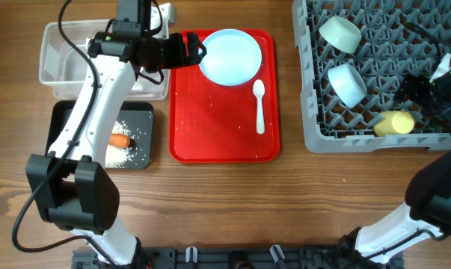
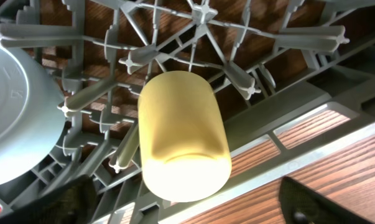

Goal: Sort waste into correct bins and load items into the dishwasher rack
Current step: 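Place the yellow cup in the rack with the right gripper, then reach the right gripper to the white plate and grasp its rim, then carry the white plate into the rack and stand it upright, then reach the right gripper to the white spoon and grasp it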

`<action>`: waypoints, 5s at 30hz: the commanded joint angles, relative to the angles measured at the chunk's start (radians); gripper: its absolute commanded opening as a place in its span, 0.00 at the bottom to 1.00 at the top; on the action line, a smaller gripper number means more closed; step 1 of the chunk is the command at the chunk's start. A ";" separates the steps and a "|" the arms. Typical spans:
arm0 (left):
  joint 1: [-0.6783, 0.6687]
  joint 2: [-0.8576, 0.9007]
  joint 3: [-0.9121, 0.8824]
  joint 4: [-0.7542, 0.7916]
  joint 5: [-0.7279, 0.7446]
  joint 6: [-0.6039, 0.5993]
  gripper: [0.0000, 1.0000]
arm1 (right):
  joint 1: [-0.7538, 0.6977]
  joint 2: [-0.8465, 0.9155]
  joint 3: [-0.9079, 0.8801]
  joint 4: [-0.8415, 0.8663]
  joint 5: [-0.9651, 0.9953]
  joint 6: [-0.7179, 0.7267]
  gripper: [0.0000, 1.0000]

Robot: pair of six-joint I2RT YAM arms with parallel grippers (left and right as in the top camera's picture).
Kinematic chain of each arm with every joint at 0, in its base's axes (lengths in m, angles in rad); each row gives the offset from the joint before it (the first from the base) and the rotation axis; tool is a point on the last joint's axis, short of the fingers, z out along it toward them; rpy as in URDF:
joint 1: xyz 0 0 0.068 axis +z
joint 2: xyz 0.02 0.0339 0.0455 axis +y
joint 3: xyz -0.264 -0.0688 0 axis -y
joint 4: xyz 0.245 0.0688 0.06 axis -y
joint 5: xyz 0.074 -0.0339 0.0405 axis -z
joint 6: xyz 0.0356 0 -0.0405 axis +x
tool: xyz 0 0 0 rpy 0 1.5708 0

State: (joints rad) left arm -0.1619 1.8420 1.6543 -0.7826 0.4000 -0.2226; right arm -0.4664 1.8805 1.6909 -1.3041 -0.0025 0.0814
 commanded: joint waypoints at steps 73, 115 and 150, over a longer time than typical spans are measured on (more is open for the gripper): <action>0.001 -0.002 0.007 -0.132 -0.443 0.006 1.00 | 0.748 0.496 0.100 0.836 -0.060 0.110 0.04; 0.001 -0.002 0.007 -0.132 -0.443 0.006 1.00 | 0.263 -0.087 0.114 0.772 0.565 -0.302 0.04; 0.001 -0.002 0.007 -0.132 -0.443 0.006 1.00 | 0.160 0.014 0.117 0.700 0.189 -0.390 1.00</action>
State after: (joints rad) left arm -0.1619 1.8420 1.6554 -0.9165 -0.0299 -0.2226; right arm -0.3096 1.9430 1.7882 -0.5930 0.2974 -0.4294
